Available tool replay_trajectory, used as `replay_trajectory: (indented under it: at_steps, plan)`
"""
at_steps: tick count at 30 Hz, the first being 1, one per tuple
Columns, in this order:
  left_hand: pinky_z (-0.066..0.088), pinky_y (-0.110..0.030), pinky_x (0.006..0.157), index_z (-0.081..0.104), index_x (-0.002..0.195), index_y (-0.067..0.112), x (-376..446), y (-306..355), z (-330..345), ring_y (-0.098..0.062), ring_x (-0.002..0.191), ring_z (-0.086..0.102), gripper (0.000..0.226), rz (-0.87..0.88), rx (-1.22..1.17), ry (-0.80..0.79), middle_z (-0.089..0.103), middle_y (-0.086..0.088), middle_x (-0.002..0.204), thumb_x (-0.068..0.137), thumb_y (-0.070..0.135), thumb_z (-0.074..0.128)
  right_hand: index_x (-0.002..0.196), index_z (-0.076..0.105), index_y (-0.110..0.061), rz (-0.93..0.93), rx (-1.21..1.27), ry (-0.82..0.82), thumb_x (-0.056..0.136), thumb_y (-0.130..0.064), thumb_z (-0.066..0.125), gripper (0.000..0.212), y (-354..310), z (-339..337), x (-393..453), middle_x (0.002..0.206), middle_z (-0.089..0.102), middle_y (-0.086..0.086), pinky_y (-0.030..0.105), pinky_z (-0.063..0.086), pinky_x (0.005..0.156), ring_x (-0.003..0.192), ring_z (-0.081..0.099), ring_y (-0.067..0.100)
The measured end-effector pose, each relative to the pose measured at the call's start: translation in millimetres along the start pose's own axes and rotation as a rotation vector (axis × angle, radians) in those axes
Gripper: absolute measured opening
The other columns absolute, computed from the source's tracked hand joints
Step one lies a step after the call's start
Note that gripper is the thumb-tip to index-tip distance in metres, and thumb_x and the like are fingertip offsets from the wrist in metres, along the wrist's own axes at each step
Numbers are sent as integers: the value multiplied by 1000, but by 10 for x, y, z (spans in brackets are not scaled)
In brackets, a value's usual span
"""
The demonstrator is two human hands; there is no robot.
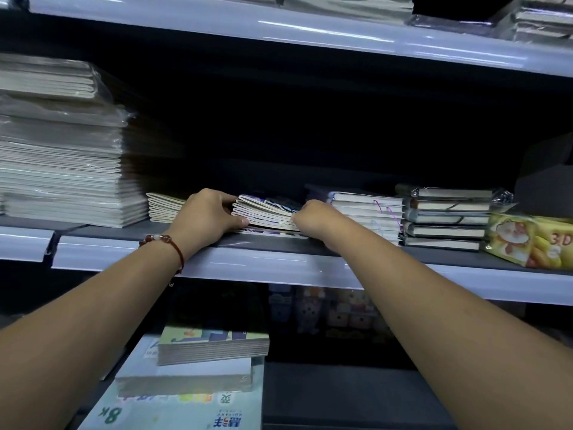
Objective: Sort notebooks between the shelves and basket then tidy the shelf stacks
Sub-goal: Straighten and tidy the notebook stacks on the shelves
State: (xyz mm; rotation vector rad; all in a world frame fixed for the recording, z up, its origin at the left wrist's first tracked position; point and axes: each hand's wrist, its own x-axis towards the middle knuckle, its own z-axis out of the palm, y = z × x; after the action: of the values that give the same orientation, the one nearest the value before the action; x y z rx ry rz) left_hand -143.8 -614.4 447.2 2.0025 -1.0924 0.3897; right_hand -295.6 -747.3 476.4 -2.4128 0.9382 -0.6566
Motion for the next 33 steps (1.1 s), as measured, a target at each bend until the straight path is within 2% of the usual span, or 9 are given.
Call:
replay_trajectory:
  at_steps: [3, 9, 14, 17, 19, 23, 26, 30, 33]
  plan:
    - [51, -34, 95, 62, 131, 9, 41, -24, 17, -21, 103, 66, 74, -58, -63, -58, 72, -6, 111, 71, 43, 87, 84, 55, -6, 35, 54, 87, 91, -12, 48, 11, 58, 35, -26, 72, 50, 6, 27, 29, 50, 63, 45, 22]
    - [46, -28, 84, 60, 133, 7, 79, -71, -6, -22, 100, 64, 80, -92, -148, -91, 70, -10, 113, 66, 40, 90, 77, 66, -10, -50, 126, 141, 100, -32, 49, 37, 154, 31, -105, 79, 64, 7, 28, 38, 62, 84, 54, 29]
    - [46, -26, 78, 62, 130, 9, 56, 22, 15, -20, 94, 63, 72, -35, 0, -148, 69, -11, 117, 71, 39, 87, 112, 71, -4, -71, 104, 147, 101, -23, 48, 32, 154, 37, -89, 110, 71, 14, 33, 49, 91, 108, 61, 33]
    - [50, -37, 92, 66, 117, 7, 39, 80, 21, -29, 107, 63, 62, -76, 61, -133, 68, -12, 110, 71, 43, 86, 111, 71, -3, -73, 129, 160, 100, -24, 50, 32, 175, 41, -101, 108, 71, 15, 35, 49, 89, 104, 63, 32]
    - [51, -40, 90, 66, 103, 10, 18, 93, 3, -31, 104, 64, 52, -85, 76, -123, 67, -11, 101, 70, 44, 87, 108, 73, -6, -79, 157, 177, 100, -26, 53, 29, 203, 42, -120, 107, 72, 13, 35, 50, 86, 100, 64, 29]
    - [50, -33, 86, 65, 122, 4, -3, 29, -54, -25, 100, 64, 74, -101, -3, -111, 69, -10, 110, 66, 48, 87, 113, 74, -15, -85, 229, 184, 97, -28, 60, 25, 273, 46, -81, 104, 71, 4, 27, 45, 80, 97, 64, 23]
    - [46, -32, 73, 72, 104, 7, 29, -33, -74, -21, 88, 64, 72, -84, -73, -150, 71, -7, 96, 61, 64, 82, 110, 74, -15, -82, 282, 171, 93, -28, 64, 24, 316, 41, -32, 95, 69, 3, 28, 48, 82, 90, 62, 21]
    - [45, -35, 77, 57, 84, 15, 17, 1, -51, -19, 80, 54, 50, -73, -29, -85, 58, -4, 85, 69, 54, 83, 128, 66, -16, -63, 225, 92, 81, -20, 77, 48, 319, 38, -9, 119, 68, 1, 40, 51, 99, 100, 63, 19]
    - [50, -41, 83, 55, 84, 15, -4, 53, -51, -20, 82, 55, 49, -81, 17, -83, 58, -6, 85, 69, 53, 83, 131, 64, -17, -74, 126, 124, 81, -8, 74, 52, 293, 37, -11, 125, 67, 3, 26, 49, 90, 107, 64, 21]
